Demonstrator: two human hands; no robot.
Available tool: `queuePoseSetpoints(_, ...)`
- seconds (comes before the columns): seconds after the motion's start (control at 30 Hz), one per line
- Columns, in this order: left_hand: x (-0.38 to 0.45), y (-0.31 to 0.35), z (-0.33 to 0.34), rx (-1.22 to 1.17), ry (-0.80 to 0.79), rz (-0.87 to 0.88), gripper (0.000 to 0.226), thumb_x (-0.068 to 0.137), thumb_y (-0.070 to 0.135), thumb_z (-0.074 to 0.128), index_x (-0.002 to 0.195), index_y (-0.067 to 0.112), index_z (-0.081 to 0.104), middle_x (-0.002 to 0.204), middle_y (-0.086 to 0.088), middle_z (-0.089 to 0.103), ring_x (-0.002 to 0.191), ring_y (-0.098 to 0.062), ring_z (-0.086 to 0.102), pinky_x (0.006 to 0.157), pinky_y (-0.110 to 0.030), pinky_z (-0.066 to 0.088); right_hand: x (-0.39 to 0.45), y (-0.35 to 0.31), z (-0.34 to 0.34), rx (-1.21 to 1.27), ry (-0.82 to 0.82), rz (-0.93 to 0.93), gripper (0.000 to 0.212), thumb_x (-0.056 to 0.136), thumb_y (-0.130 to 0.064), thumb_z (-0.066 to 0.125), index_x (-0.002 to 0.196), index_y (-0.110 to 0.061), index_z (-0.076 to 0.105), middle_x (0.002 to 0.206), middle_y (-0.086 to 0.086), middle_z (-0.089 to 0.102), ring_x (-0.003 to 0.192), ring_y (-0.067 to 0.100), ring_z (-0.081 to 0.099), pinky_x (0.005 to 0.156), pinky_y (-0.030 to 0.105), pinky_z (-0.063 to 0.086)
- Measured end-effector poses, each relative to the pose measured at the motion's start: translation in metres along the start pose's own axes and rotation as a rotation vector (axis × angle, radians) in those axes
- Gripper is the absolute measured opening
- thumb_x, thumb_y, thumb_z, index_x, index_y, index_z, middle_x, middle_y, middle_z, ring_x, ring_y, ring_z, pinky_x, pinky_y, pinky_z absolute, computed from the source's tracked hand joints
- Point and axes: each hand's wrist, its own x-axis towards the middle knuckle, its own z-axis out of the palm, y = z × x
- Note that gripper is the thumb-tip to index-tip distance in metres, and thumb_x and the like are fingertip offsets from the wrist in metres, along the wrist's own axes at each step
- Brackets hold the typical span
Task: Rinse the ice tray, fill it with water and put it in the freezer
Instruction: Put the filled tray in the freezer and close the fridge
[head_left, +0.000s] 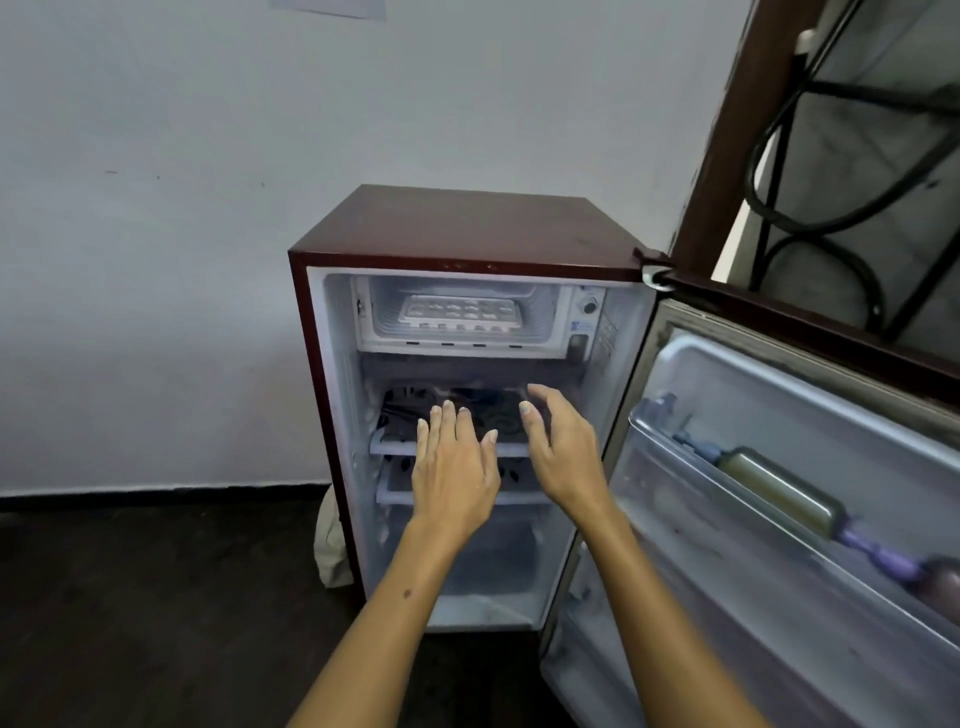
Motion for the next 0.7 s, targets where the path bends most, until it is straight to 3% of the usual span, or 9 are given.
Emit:
queuePoseSetpoints(0.2, -0.056, 0.005, -0.006, -0.014, 0.018, 0.118, 0.057, 0.102, 0.038, 0.024, 0.145, 0.001, 0.027, 0.155, -0.016, 0.022, 0.146, -0.024, 0.011, 0.119, -0.033, 0.001, -0.064, -0.01, -0.016, 0.019, 0.065, 0.024, 0.042, 0.101, -0.036, 0.042, 0.134, -0.013, 0.052, 0.133, -0.001, 0.059, 0.122, 0.014, 0.054, 0.1, 0.031, 0.044)
queuePoseSetpoints(0.33, -0.089, 0.019, -0.004, -0.032, 0.012, 0.199, 0.078, 0.09, 0.05, 0.004, 0.143, 0.0, 0.032, 0.153, -0.017, 0.026, 0.145, -0.026, 0.017, 0.117, -0.032, 0.002, -0.103, -0.013, -0.035, 0.005, 0.133, 0.039, 0.041, 0.101, -0.036, 0.042, 0.134, -0.014, 0.052, 0.133, -0.002, 0.059, 0.123, 0.012, 0.053, 0.102, 0.03, 0.043)
queuePoseSetpoints(0.47, -0.116, 0.044, -0.001, -0.075, -0.002, 0.254, 0.076, 0.091, 0.049, 0.007, 0.142, 0.0, 0.034, 0.153, -0.017, 0.027, 0.145, -0.025, 0.017, 0.116, -0.032, 0.002, -0.141, -0.009, -0.063, -0.027, 0.211, 0.052, 0.044, 0.1, -0.039, 0.04, 0.133, -0.014, 0.053, 0.133, -0.002, 0.058, 0.122, 0.009, 0.052, 0.099, 0.019, 0.038)
queuePoseSetpoints(0.7, -0.156, 0.11, 0.007, -0.175, -0.067, 0.366, 0.068, 0.095, 0.047, 0.013, 0.143, 0.003, 0.033, 0.154, -0.014, 0.026, 0.146, -0.022, 0.015, 0.118, -0.031, 0.004, -0.192, 0.014, -0.148, -0.074, 0.481, 0.114, 0.047, 0.098, -0.04, 0.041, 0.137, -0.015, 0.049, 0.135, 0.0, 0.054, 0.123, 0.005, 0.045, 0.101, 0.021, 0.034)
